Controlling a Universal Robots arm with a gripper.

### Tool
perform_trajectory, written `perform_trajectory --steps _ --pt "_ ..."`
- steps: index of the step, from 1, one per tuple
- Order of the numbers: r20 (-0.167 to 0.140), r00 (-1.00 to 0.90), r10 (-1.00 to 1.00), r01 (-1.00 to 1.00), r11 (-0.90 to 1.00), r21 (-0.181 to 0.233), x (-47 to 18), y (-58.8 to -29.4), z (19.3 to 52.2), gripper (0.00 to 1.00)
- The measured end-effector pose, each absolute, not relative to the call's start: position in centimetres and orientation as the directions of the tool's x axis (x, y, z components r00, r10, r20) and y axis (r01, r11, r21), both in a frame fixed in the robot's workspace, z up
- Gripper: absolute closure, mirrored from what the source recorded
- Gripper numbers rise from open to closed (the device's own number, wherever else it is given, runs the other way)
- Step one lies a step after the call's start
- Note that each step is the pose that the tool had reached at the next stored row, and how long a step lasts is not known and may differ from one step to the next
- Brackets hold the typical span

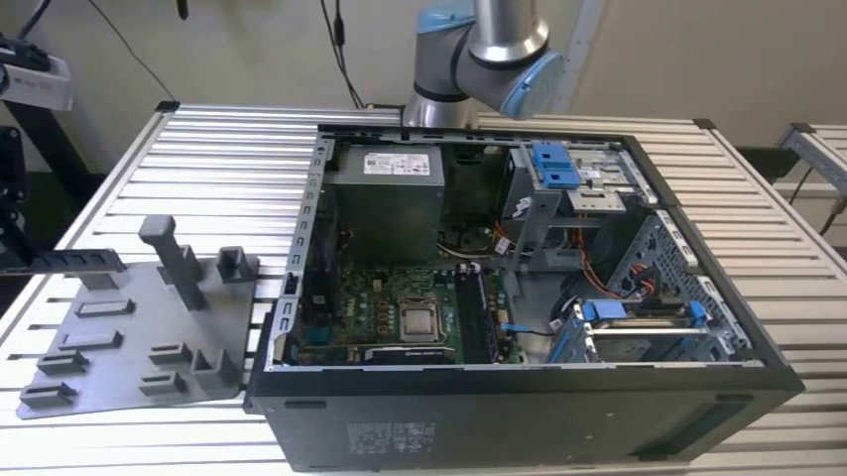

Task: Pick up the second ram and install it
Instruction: 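Pick up the second ram and move it above second insertion slot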

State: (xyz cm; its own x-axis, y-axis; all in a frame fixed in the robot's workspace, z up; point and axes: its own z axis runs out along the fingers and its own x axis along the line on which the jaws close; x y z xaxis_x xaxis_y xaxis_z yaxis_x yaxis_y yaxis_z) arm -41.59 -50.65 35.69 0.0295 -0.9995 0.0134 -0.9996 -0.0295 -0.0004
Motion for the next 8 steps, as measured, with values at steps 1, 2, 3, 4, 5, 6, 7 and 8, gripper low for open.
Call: perform_trajectory --steps 1,2,3,4,5,6,7,8 --pt "0.013 0.030 -0.999 -1.000 -0.030 0.000 -41.6 -50.7 35.9 0.86" --pt "0.013 0.030 -0.999 -1.000 -0.030 0.000 -41.6 -50.7 36.1 0.86" --pt "0.013 0.030 -0.999 -1.000 -0.030 0.000 -41.6 -50.7 36.3 0.86" --pt "0.013 0.029 -0.999 -1.000 -0.029 0.000 -41.6 -50.7 36.5 0.86" --pt "0.013 0.029 -0.999 -1.000 -0.029 0.000 -41.6 -50.7 36.7 0.86" --pt "0.013 0.029 -0.999 -1.000 -0.029 0.000 -41.6 -50.7 36.9 0.86" --pt "0.013 0.029 -0.999 -1.000 -0.029 0.000 -41.6 -50.7 37.1 0.86" --pt "0.013 0.029 -0.999 -1.000 -0.029 0.000 -41.6 -50.7 37.3 0.86"
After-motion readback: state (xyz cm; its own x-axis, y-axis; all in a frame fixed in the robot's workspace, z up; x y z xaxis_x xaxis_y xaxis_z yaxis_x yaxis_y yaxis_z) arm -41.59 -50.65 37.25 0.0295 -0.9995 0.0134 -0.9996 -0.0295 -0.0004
